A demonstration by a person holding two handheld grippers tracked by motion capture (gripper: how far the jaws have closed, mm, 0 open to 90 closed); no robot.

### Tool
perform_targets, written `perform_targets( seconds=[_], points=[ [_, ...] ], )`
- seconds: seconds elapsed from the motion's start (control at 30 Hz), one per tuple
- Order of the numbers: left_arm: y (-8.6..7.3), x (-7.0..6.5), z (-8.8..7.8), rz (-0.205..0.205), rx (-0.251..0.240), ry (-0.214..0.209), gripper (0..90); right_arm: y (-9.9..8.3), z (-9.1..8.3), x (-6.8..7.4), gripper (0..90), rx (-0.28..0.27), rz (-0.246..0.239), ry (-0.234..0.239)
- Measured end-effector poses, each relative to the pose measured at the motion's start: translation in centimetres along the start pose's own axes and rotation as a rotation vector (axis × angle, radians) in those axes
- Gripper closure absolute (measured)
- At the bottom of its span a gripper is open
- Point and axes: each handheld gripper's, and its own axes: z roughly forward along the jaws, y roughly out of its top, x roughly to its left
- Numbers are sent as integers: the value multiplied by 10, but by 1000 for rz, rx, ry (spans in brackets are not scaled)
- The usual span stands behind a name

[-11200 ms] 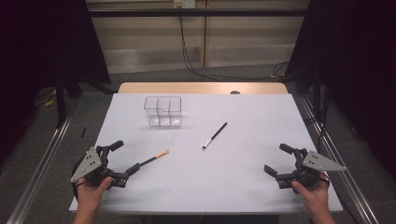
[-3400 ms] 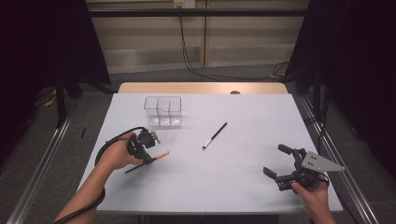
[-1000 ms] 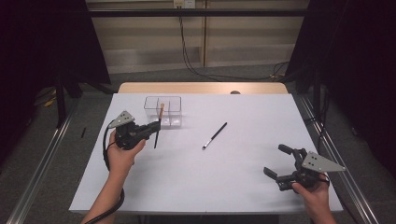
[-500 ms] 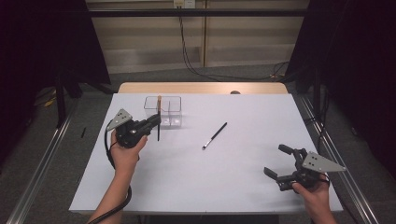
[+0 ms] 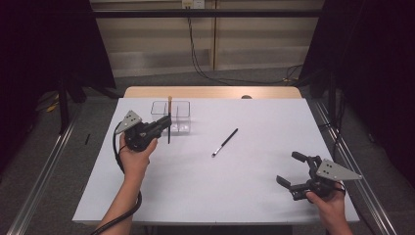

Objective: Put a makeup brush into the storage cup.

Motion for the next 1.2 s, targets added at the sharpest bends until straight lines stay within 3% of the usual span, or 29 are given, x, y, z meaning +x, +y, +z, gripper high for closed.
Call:
perform_targets(
  seconds=[0.5,0.87,1.2],
  points=[
    [0,4,13,-4,-28,6,834,0,0,0,0,-2,-3,1],
    [10,4,20,15,-37,4,834,0,0,-1,0,1,-2,1],
    [14,5,27,3,-48,3,834,0,0,-1,0,0,-2,0]
  ],
)
